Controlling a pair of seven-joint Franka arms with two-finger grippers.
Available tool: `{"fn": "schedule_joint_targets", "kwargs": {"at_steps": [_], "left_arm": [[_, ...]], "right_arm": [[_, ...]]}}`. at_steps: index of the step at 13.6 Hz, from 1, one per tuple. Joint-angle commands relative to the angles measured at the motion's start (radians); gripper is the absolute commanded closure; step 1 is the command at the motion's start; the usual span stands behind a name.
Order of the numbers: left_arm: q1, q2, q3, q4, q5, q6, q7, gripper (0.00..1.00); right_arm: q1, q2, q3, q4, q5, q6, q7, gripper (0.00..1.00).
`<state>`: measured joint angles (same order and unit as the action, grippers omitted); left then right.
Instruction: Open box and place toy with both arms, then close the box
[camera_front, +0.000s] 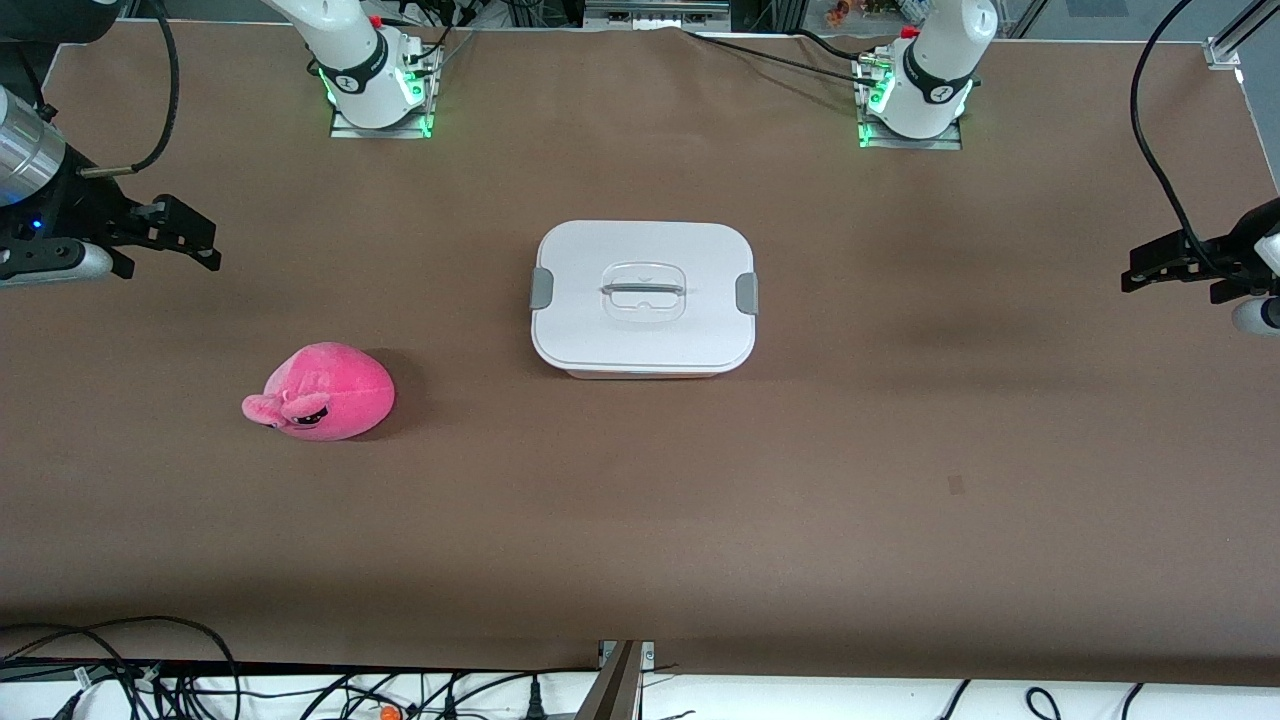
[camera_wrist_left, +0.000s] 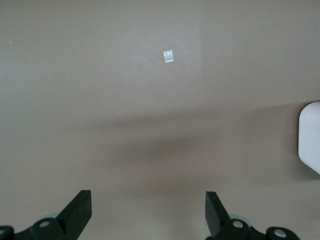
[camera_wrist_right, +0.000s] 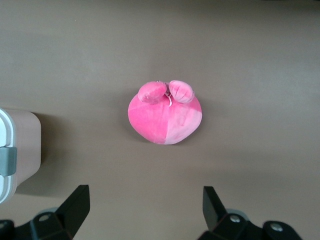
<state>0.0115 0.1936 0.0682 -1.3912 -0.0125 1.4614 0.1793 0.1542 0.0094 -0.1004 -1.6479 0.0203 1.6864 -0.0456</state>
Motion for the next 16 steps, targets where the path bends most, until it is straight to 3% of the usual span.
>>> {"fn": "schedule_joint_targets", "kwargs": {"at_steps": [1, 4, 9, 12, 16], "left_arm": [[-0.013, 0.004, 0.001, 0.004, -0.001, 0.001, 0.002, 0.0], [-0.022, 0.006, -0.016, 0.003, -0.009, -0.001, 0.003, 0.0], [-0.12, 0.05, -0.148, 0.003, -0.009, 0.001, 0.008, 0.0], [-0.23, 0.075, -0.183, 0.004, -0.012, 0.007, 0.014, 0.0], [-0.454, 0.133, -0.189, 0.011, -0.043, 0.052, 0.016, 0.0]], "right_arm": [[0.004, -0.002, -0.005, 0.013, -0.005, -0.025, -0.011, 0.0], [0.004, -0.002, -0.004, 0.013, -0.005, -0.027, -0.011, 0.0], [0.004, -0.002, -0.005, 0.013, -0.005, -0.027, -0.011, 0.0], [0.004, -0.002, -0.005, 0.013, -0.005, -0.027, -0.011, 0.0], [0.004, -0.002, -0.005, 0.013, -0.005, -0.027, -0.011, 0.0]]}}
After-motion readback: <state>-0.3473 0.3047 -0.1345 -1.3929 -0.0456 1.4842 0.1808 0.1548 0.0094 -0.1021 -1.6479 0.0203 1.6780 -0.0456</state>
